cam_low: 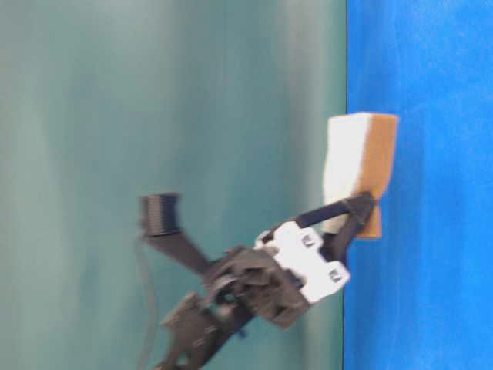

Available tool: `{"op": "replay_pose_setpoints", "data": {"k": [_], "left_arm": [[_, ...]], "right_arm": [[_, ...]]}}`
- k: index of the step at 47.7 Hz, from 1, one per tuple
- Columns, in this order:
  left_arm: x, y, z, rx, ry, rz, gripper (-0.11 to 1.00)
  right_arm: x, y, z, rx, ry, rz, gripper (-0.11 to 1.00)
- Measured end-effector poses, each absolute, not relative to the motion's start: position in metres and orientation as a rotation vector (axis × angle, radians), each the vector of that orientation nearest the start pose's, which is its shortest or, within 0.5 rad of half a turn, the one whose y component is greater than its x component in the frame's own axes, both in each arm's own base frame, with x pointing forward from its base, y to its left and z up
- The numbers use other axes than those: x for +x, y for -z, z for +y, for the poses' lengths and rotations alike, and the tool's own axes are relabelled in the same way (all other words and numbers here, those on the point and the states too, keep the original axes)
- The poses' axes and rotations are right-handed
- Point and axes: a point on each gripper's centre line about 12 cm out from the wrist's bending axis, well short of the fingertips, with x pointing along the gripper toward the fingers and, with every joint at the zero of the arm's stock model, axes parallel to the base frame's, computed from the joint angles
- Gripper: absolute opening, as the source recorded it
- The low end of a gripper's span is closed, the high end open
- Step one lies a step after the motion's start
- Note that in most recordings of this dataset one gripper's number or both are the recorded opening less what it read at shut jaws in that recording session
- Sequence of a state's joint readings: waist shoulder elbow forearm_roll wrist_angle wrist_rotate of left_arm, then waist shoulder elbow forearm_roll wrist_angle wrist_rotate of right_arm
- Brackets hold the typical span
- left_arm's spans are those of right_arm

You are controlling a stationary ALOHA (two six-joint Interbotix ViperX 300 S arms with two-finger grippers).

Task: Hand over the sponge with the left arm and wipe it with the right arm.
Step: 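Close the left gripper on the sponge and lift it, then carry the sponge toward the right gripper and let the right gripper grasp it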

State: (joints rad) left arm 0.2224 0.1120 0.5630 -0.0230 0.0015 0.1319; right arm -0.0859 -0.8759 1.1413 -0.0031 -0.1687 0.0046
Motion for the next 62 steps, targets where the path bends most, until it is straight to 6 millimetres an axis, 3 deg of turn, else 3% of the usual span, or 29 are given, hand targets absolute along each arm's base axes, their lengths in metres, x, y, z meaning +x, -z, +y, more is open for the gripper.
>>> {"op": "replay_pose_setpoints", "data": {"k": [10, 20, 42, 44, 54, 57, 62], "left_arm": [[0.405, -0.190, 0.059, -0.055, -0.141, 0.636, 0.32], [0.399, -0.201, 0.034, -0.120, -0.110, 0.614, 0.32], [0.399, -0.201, 0.027, -0.124, -0.096, 0.614, 0.32], [0.399, -0.201, 0.026, -0.123, -0.095, 0.617, 0.32], [0.399, -0.201, 0.026, -0.123, -0.095, 0.616, 0.32], [0.399, -0.201, 0.026, -0.123, -0.095, 0.616, 0.32], [0.399, -0.201, 0.026, -0.122, -0.095, 0.617, 0.32]], "right_arm": [[0.217, -0.270, -0.020, 0.007, 0.090, 0.121, 0.00], [0.222, -0.268, -0.020, 0.008, 0.090, 0.147, 0.00], [0.245, -0.269, -0.022, 0.012, 0.090, 0.202, 0.01], [0.250, -0.269, -0.023, 0.013, 0.090, 0.211, 0.07], [0.280, -0.263, -0.019, 0.008, 0.066, 0.276, 0.65], [0.289, -0.258, -0.019, 0.009, 0.065, 0.310, 0.73], [0.303, -0.247, -0.020, 0.011, 0.066, 0.371, 0.74]]}}
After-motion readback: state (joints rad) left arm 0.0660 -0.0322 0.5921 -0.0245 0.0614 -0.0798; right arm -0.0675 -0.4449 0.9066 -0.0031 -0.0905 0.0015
